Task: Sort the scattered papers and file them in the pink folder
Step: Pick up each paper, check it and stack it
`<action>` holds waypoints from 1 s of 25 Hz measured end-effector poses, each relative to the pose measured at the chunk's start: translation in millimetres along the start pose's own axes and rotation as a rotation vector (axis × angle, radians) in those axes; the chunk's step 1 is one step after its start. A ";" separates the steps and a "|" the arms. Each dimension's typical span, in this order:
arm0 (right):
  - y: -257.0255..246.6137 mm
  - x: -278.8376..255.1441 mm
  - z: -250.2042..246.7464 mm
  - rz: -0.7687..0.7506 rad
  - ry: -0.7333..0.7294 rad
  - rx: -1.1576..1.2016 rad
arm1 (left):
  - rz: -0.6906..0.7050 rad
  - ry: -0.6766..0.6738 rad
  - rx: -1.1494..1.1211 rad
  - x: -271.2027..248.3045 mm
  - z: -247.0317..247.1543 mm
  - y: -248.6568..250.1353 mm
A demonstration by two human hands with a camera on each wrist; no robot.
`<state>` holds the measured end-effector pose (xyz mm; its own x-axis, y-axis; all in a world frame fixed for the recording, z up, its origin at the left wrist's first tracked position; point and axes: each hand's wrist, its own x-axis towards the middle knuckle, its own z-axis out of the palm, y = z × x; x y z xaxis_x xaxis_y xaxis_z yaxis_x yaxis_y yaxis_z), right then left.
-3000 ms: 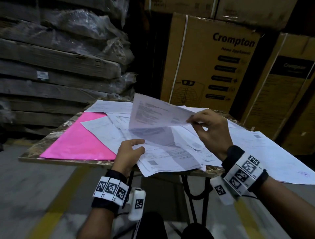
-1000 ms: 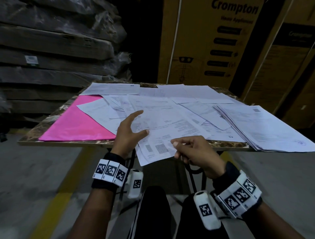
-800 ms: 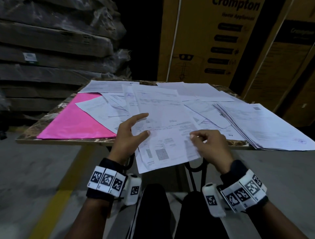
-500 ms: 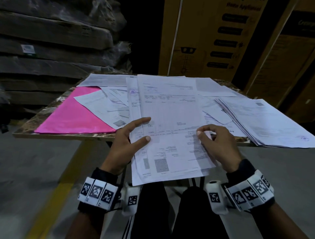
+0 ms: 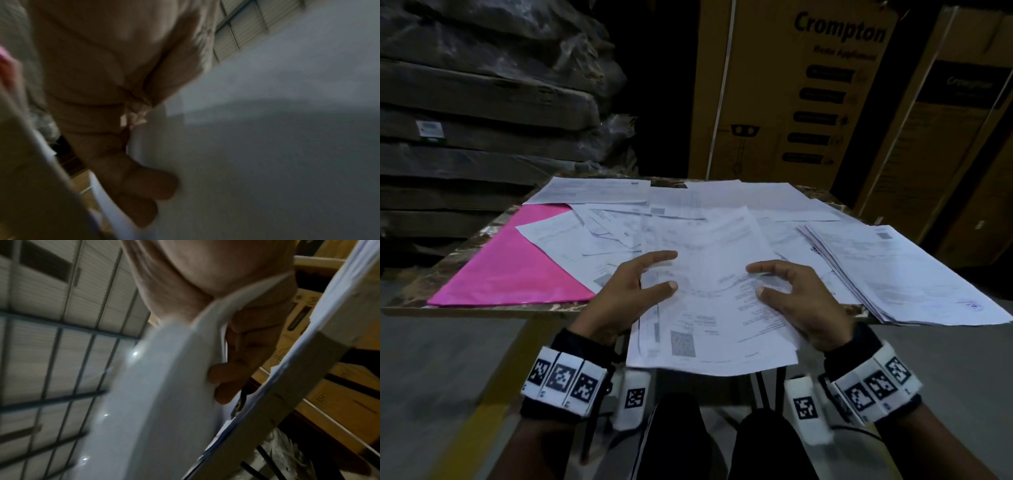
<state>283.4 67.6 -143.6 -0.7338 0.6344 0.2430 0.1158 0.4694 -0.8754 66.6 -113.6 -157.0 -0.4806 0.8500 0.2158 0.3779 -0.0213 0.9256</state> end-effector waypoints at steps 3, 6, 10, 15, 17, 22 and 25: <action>-25.5 13.3 -3.4 -0.162 0.141 -0.162 | 0.204 0.130 0.098 15.5 3.1 27.7; -48.8 16.9 -8.0 -0.358 0.353 -0.136 | 0.421 0.285 0.108 19.7 9.1 54.4; -28.7 15.5 1.9 -0.632 0.385 -0.227 | 0.581 0.398 0.112 21.7 29.0 55.3; 16.3 18.5 18.7 -0.488 0.320 -0.087 | 0.501 0.422 0.075 20.4 50.4 23.7; 10.3 17.8 21.0 -0.460 0.352 -0.034 | 0.509 0.451 0.024 17.1 54.3 28.4; 4.3 20.0 22.9 -0.449 0.388 -0.014 | 0.483 0.459 0.025 21.9 54.0 26.6; 21.2 15.0 33.5 -0.280 0.261 0.003 | 0.291 0.331 0.035 15.9 57.6 8.3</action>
<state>252.4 66.4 -172.5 -0.5420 0.6172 0.5704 -0.0671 0.6448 -0.7614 107.7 -69.9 -163.8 -0.5755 0.5969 0.5590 0.5587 -0.2122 0.8018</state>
